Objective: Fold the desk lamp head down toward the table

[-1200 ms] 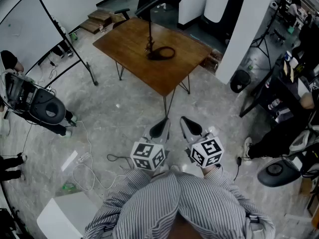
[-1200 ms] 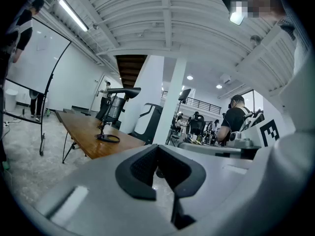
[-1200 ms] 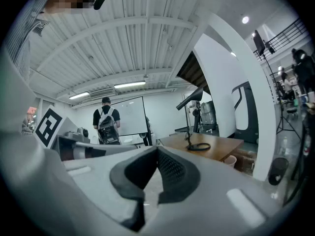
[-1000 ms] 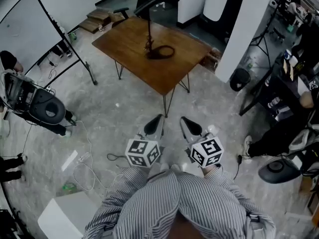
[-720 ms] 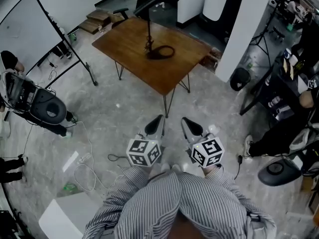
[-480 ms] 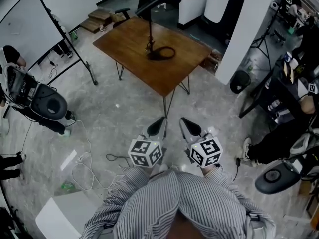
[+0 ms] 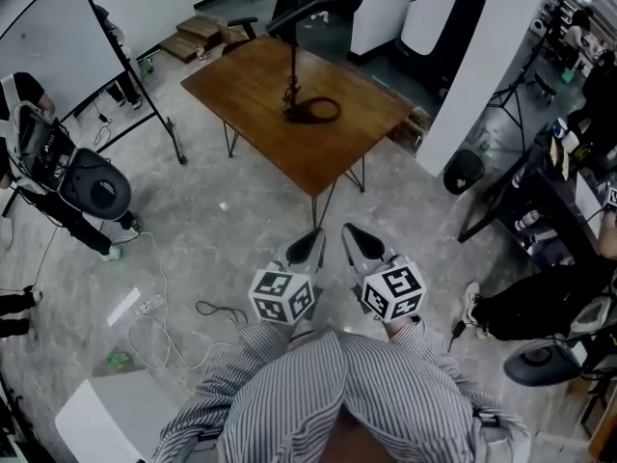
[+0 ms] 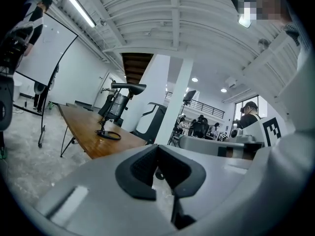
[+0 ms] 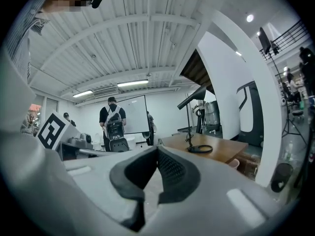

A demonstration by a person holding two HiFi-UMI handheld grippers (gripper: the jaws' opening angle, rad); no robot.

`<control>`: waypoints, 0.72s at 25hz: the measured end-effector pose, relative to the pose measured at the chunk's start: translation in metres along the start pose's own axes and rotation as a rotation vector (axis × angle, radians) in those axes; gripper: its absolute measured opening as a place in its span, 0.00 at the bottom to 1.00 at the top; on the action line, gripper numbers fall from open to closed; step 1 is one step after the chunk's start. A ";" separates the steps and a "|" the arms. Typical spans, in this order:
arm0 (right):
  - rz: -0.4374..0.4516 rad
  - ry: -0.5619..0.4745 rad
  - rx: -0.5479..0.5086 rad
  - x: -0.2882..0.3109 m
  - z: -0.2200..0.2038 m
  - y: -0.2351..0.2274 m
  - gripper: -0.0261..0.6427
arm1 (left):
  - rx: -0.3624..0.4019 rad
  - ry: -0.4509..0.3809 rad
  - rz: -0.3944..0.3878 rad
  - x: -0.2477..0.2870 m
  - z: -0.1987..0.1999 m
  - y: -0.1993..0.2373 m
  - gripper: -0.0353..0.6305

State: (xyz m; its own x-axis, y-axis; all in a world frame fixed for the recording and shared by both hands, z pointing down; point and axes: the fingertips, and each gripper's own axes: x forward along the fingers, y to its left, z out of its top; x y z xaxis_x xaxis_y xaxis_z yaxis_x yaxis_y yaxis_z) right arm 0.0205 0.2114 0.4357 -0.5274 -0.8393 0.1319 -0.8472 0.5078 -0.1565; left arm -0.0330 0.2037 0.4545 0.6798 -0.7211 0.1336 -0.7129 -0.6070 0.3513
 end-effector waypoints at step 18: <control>0.033 0.057 -0.002 0.127 -0.001 -0.076 0.04 | -0.075 -0.004 0.005 0.110 0.023 0.095 0.06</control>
State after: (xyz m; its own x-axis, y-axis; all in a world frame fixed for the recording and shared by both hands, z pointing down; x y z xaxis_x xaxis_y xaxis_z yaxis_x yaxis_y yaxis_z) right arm 0.0184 0.0666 0.4658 -0.5574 -0.8100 0.1822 -0.8296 0.5350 -0.1596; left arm -0.0300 0.0586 0.4815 0.6757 -0.7253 0.1321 -0.7012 -0.5770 0.4189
